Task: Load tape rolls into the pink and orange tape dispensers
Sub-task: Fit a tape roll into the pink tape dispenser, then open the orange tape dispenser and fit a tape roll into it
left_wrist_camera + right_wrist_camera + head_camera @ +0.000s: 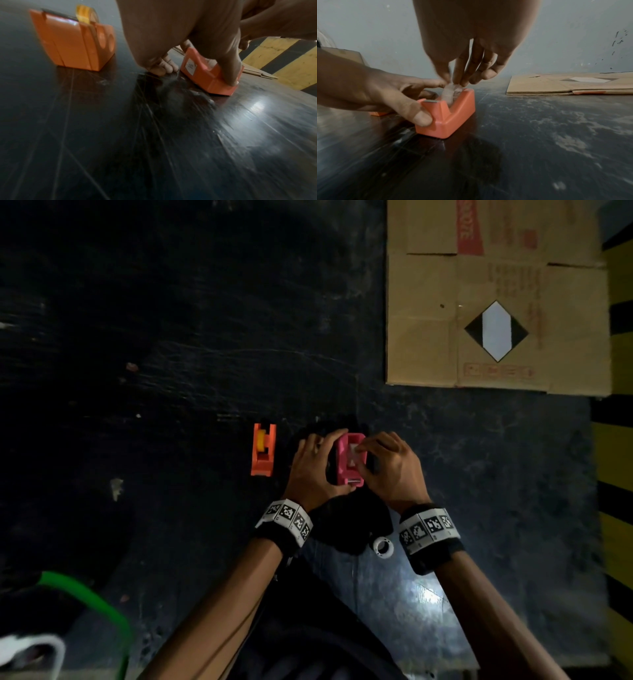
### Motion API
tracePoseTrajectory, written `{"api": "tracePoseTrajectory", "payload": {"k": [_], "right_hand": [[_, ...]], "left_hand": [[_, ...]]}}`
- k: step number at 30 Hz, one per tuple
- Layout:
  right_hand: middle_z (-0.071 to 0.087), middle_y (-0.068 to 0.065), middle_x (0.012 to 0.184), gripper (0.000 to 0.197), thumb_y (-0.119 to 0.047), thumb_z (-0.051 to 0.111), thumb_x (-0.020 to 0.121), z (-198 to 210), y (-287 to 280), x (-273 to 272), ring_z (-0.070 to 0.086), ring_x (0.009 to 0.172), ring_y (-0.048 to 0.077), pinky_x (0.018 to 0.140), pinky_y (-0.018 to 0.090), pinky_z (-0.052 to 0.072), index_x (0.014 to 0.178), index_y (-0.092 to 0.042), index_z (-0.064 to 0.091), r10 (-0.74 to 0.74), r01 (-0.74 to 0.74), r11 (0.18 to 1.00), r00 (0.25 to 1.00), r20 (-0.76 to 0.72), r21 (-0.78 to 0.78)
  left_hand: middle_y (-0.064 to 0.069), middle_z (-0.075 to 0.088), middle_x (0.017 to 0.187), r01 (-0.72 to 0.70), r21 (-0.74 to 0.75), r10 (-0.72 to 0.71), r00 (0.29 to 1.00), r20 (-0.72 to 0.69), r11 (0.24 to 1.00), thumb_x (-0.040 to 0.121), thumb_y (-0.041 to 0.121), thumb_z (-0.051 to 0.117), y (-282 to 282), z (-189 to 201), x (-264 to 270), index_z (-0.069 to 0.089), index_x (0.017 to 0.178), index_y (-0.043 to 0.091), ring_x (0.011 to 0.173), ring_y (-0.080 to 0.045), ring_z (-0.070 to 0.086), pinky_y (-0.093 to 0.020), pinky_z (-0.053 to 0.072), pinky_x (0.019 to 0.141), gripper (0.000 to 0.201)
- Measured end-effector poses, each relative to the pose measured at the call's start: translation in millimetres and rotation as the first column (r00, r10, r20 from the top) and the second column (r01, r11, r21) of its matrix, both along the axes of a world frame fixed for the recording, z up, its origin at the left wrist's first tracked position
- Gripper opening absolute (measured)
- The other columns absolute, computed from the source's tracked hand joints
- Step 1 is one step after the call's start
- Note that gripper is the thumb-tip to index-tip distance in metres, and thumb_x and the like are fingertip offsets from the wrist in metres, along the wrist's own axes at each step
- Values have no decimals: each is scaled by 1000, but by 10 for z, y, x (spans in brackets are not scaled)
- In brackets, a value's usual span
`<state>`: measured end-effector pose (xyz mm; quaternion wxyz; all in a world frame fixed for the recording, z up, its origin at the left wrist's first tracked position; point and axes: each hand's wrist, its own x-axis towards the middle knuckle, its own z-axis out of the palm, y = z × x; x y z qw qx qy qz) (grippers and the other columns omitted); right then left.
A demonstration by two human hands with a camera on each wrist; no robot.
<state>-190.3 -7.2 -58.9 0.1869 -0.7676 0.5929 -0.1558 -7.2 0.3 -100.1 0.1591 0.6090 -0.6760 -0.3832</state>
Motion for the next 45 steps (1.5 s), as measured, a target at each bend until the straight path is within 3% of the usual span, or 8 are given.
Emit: {"api": "tracePoseTrajectory", "payload": {"k": [6, 15, 20, 25, 30, 35, 40, 45], "right_hand": [[73, 8, 97, 31, -23, 90, 68, 92, -154, -55, 70, 86, 32, 70, 40, 59, 94, -12, 79, 97, -92, 987, 995, -35, 133], [75, 6, 89, 14, -19, 75, 78, 246, -312, -65, 72, 81, 29, 71, 30, 53, 91, -15, 80, 146, -141, 981, 989, -28, 135], [73, 8, 91, 15, -22, 67, 81, 258, -221, -51, 71, 83, 33, 71, 38, 56, 89, -13, 77, 136, -132, 987, 989, -50, 89], [64, 6, 93, 27, -33, 53, 89, 279, 86, -7, 63, 85, 30, 69, 40, 51, 93, -16, 72, 148, -138, 985, 985, -92, 106], [64, 4, 92, 11, -29, 68, 90, 236, 333, 3, 63, 84, 28, 69, 36, 46, 94, -19, 71, 103, -90, 990, 988, -119, 112], [68, 4, 88, 12, -28, 67, 85, 133, 430, 46, 68, 82, 29, 68, 38, 49, 89, -18, 73, 47, -35, 994, 991, -122, 104], [70, 0, 83, 7, -27, 76, 81, 80, 504, 71, 68, 77, 26, 66, 37, 46, 88, -24, 77, 58, -43, 993, 988, -143, 106], [73, -3, 82, 23, -35, 60, 82, 152, 581, 160, 67, 69, 22, 65, 32, 46, 90, -28, 80, 60, -44, 996, 979, -193, 83]], "left_hand": [[4, 48, 119, 4, 13, -4, 1000, -14, 1000, 53, 64, 78, 1, -20, 7, 32, 145, 40, 109, -19, 46, -37, 37, 102, 106], [0, 50, 124, 25, -24, -25, 1000, -10, 999, 52, 64, 78, 17, -30, 29, 32, 148, 35, 109, -21, 47, -38, 37, 103, 110], [-2, 49, 124, 49, -61, -50, 999, -8, 997, 53, 54, 84, 23, -4, 52, 32, 150, 31, 109, -22, 47, -44, 39, 105, 112], [0, 49, 122, 54, -26, -54, 998, 11, 998, 54, 59, 80, 5, 24, 47, 30, 150, 37, 107, -22, 45, -38, 41, 100, 110], [-2, 52, 125, 50, -58, -49, 998, 30, 997, 55, 63, 77, 18, -9, 51, 35, 149, 33, 107, -23, 48, -41, 41, 100, 107], [-4, 50, 133, 62, -8, -62, 998, 21, 998, 55, 61, 78, -19, 15, 54, 27, 151, 38, 118, -26, 45, -41, 37, 105, 110], [-8, 46, 128, 128, 15, -128, 991, 27, 992, 57, 44, 82, -7, 19, 109, 20, 154, 39, 116, -31, 44, -46, 40, 104, 116], [-11, 43, 132, 148, 75, -152, 987, 56, 986, 60, 25, 87, -24, 136, 106, 19, 157, 29, 121, -30, 42, -45, 38, 109, 118]]}}
